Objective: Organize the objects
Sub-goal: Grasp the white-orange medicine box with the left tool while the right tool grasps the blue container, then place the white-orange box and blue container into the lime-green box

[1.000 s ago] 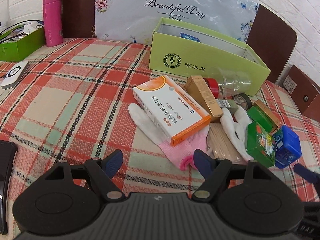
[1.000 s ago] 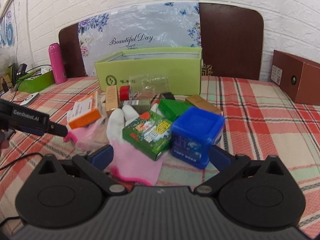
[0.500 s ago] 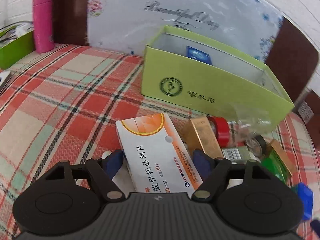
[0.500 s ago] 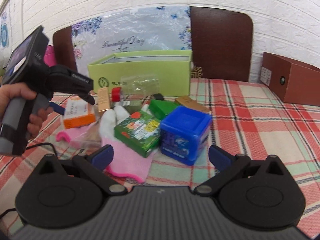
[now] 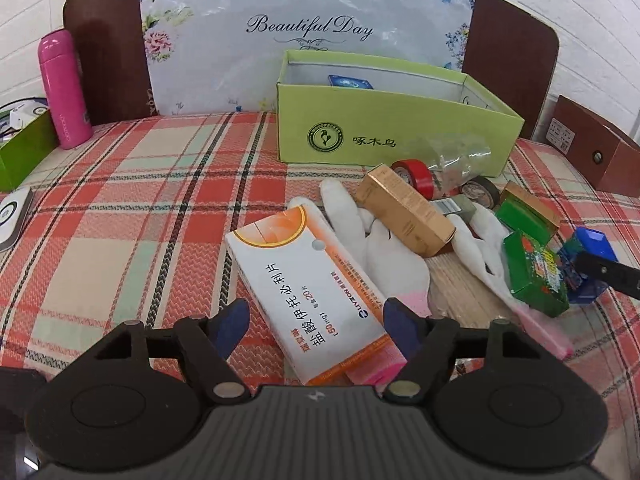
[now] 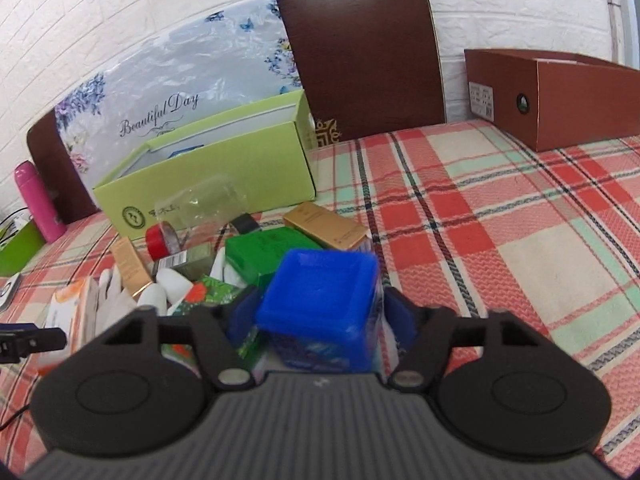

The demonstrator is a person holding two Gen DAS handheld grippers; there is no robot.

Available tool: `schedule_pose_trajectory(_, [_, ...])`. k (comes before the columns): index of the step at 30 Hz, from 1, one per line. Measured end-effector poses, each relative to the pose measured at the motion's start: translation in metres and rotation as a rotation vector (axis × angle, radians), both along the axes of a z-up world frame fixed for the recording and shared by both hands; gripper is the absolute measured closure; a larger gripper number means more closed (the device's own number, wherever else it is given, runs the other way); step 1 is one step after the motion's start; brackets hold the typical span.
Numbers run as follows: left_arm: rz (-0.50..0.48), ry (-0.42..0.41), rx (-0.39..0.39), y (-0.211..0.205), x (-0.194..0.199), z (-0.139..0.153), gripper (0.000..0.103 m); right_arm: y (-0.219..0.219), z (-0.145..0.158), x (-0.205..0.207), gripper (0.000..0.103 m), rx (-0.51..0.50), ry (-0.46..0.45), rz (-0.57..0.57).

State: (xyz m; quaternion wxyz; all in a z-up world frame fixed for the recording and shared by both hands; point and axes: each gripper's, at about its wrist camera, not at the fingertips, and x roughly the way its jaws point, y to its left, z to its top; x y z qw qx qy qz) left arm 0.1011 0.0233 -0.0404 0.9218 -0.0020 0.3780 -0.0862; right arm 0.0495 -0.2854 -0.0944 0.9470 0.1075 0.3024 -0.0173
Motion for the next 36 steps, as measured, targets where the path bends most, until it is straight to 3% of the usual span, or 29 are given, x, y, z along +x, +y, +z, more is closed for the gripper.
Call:
schedule_pose_trajectory(2, [0.03,0.015,-0.032,0.001,0.006,-0.003,0.026,-0.002,0.0,-0.006,0.045,-0.062,0.015,-0.01])
schedule_pose_trajectory(5, [0.071,0.034,-0.086,0.0,0.014,-0.003,0.026,-0.007,-0.001,-0.01,0.045,-0.076,0.029,-0.014])
schedule_pose_trajectory(14, [0.119,0.069,0.003,-0.017,0.039,-0.017,0.024,0.004,-0.004,0.006,0.04,-0.146,0.018,0.006])
schedule_pose_trajectory(23, [0.088,0.055,-0.033,-0.007,0.034,-0.013,0.03,0.0,-0.006,0.009,0.046,-0.14,0.028,0.019])
schedule_pose_trajectory(36, [0.008,-0.124,-0.068,-0.012,0.011,0.046,0.031,0.002,0.04,-0.002,0.047,-0.13,-0.09,0.068])
